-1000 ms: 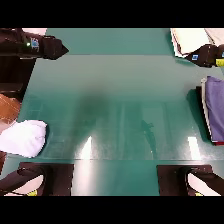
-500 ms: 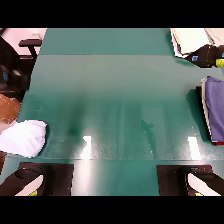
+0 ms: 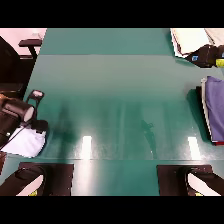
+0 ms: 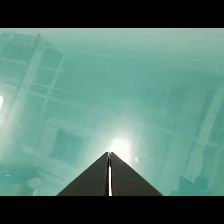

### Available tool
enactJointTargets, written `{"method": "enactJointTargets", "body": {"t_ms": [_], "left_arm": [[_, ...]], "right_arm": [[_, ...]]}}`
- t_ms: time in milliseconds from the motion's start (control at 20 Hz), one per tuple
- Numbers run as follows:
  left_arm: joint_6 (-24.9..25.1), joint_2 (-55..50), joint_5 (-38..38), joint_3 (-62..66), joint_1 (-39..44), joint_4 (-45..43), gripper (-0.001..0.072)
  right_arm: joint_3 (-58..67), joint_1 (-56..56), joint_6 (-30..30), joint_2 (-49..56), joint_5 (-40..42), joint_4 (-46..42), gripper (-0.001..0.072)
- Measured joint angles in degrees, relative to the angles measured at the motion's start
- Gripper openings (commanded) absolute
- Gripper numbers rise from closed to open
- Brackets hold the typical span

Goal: Fold the shirts.

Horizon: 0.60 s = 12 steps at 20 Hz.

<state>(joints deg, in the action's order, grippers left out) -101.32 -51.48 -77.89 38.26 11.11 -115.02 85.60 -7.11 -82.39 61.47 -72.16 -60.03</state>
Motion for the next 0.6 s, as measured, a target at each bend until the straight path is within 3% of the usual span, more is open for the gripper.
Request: {"method": "enactJointTargets", "body": {"t_ms": [50,100,150,350,600], "left_arm": [[-0.7,0.02,0.42,-1.75,0.0,-0.07,0.0298],[-1.29,0.02,0.81,-2.86,0.0,-0.22,0.0074],[-1.75,0.02,0.79,-3.41,0.0,-0.24,0.0028],[-2.84,0.02,-0.68,1.64,-0.02,-0.17,0.0026],[1.05,0.04,-1.49,26.4,0.0,7.23,0.0026]], "right_arm": [[0.0,0.0,0.0,0.0,0.0,0.0,0.0019],[0.0,0.0,0.0,0.0,0.02,0.02,0.0019],[0.0,0.0,0.0,0.0,0.02,0.0,0.0019],[0.22,0.0,0.0,0.0,0.98,0.02,0.0018],[4.92,0.0,-0.02,0.0,3.23,0.35,0.0018]]}}
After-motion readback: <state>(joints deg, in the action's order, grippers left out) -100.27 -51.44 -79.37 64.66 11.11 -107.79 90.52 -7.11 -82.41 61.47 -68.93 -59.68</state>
